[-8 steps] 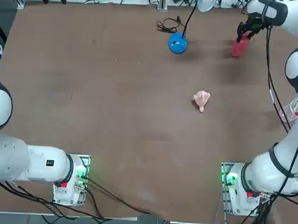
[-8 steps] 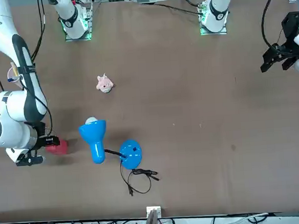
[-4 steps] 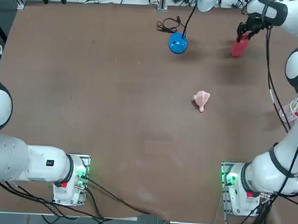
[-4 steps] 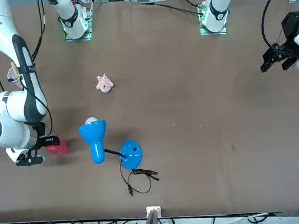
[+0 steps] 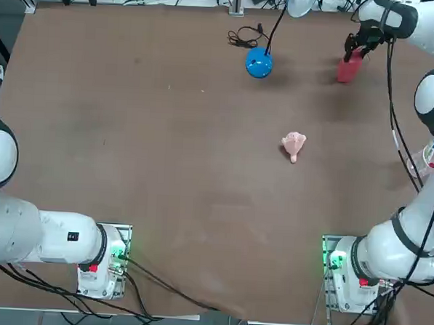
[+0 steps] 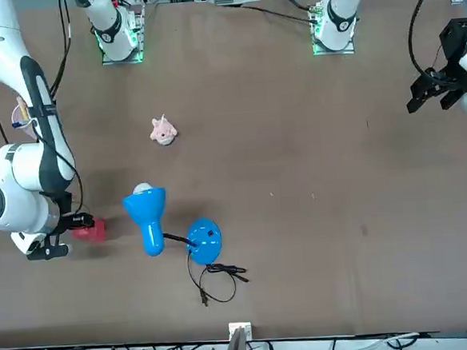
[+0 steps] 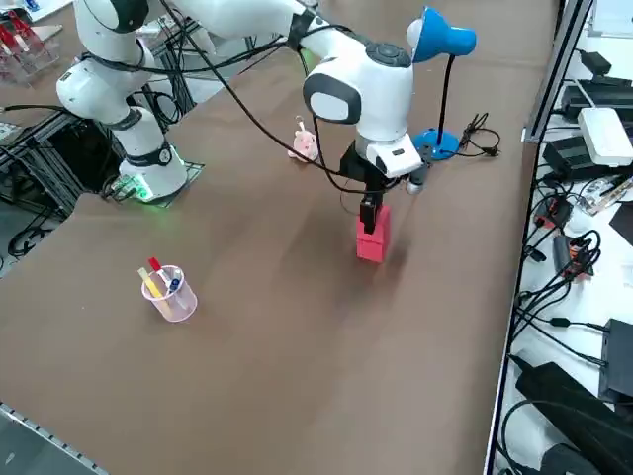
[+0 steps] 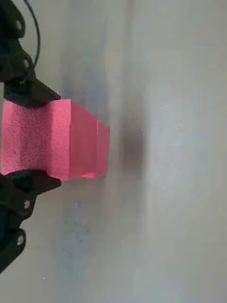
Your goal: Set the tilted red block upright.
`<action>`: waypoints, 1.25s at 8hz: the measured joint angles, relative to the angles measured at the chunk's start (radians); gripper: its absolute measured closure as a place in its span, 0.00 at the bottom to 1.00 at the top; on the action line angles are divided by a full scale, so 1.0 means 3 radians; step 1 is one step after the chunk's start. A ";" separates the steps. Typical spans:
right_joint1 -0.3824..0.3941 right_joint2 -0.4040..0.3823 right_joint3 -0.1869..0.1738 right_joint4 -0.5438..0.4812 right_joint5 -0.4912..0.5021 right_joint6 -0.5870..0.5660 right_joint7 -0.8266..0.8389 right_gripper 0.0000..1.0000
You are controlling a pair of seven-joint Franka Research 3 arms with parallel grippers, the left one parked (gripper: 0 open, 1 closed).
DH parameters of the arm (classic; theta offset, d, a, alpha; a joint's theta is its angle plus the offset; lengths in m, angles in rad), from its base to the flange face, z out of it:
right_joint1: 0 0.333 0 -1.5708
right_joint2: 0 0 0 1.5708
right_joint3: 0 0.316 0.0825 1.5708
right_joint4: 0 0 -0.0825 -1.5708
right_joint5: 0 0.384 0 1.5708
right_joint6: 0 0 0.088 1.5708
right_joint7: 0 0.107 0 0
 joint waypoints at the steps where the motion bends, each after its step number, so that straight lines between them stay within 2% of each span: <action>1: -0.0002 0.0000 0.0000 0.0004 0.0000 0.0002 0.0000 0.32; 10: -0.0009 0.0004 -0.0002 0.0037 0.0000 0.0005 0.0016 0.32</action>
